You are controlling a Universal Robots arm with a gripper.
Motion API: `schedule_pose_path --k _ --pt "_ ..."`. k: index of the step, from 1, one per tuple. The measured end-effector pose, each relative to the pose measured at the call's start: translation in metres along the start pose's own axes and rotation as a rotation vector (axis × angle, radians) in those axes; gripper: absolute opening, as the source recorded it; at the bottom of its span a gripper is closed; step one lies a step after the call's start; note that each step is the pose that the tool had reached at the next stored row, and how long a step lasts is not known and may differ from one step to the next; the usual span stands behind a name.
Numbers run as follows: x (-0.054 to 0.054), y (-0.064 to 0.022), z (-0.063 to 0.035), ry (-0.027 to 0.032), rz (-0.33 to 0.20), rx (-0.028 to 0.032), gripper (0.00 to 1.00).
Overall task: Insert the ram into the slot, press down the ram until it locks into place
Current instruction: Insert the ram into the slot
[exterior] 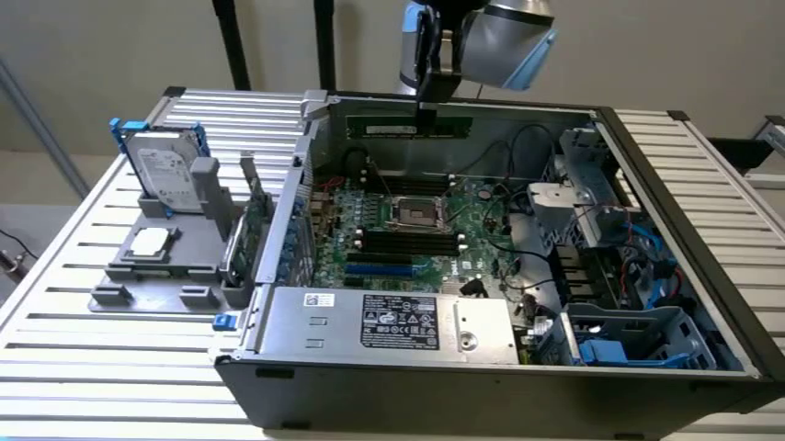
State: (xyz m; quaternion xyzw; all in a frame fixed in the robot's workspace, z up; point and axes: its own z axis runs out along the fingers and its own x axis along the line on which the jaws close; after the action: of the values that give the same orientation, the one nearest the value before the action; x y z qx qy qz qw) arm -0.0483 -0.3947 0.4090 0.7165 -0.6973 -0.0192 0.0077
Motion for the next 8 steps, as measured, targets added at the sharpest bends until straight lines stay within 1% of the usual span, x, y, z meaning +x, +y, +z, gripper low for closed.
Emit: schedule_pose_path --k 4,6,8 --pt "0.0 0.0 0.0 0.0 0.0 0.0 0.13" --pt "-0.0009 -0.0001 0.0024 0.0057 0.0 0.0 0.13" --pt "-0.0012 -0.0003 0.0061 0.007 0.001 0.0001 0.13"
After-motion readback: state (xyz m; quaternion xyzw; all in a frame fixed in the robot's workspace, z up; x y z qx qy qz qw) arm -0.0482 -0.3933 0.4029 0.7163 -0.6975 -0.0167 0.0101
